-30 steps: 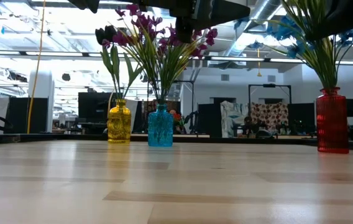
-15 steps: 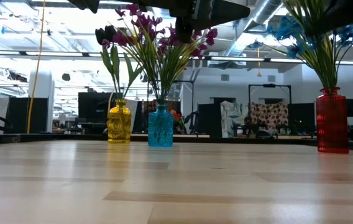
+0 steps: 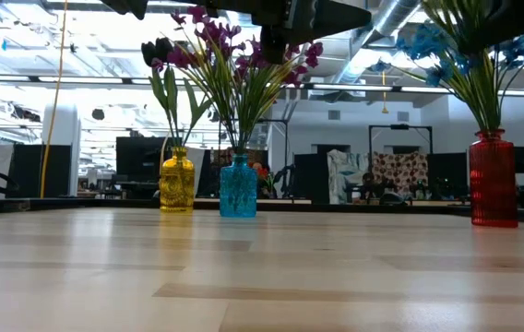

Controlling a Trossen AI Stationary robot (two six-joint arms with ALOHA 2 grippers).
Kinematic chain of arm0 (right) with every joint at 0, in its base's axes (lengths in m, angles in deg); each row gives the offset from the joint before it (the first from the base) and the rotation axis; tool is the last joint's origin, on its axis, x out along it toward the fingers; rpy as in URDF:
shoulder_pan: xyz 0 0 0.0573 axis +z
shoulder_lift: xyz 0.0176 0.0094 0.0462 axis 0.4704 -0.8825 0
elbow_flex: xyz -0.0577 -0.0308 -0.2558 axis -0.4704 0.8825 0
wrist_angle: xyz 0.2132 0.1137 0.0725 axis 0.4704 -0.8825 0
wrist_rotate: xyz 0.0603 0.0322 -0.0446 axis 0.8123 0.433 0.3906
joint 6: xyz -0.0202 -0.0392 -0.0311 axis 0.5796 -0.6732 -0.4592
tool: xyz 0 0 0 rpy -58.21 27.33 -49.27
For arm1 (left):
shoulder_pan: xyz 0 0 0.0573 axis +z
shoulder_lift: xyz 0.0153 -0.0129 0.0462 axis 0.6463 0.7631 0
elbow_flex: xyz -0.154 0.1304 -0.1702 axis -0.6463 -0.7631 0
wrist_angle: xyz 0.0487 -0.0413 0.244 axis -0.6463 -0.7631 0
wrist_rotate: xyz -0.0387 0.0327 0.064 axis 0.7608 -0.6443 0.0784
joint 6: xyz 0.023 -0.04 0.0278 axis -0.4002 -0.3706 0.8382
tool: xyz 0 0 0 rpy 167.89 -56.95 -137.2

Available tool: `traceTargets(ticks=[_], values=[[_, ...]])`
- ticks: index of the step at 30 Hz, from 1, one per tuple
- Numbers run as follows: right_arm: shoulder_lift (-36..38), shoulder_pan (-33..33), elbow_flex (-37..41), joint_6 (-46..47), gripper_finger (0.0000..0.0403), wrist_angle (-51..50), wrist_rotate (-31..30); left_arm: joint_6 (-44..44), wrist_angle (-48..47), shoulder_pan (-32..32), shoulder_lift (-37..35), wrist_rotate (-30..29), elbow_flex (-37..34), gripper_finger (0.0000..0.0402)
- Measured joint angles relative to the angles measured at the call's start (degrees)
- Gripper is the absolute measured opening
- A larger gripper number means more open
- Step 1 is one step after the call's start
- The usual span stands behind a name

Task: Sort flowers into vase by color
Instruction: Put the blue flower into the red vase

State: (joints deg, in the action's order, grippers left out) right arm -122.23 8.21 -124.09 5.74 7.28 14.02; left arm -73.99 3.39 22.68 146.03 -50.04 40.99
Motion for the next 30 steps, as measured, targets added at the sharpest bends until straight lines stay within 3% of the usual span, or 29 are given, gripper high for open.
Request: traceTargets(ticks=[7,15,30], values=[[-0.8,0.0,0.1,2.3,0.0044,-1.1,-0.4,-0.9,0.0,0.0,0.0,0.0,0.0,0.0233],[-0.6,0.0,0.1,2.2,0.0044,0.4,-5.3,-1.5,0.0,0.0,0.0,0.0,0.0,0.0233],[-0.6,0.1,0.1,2.2,0.0044,2.3,-5.0,-1.5,0.0,0.0,0.0,0.0,0.0,0.0233]])
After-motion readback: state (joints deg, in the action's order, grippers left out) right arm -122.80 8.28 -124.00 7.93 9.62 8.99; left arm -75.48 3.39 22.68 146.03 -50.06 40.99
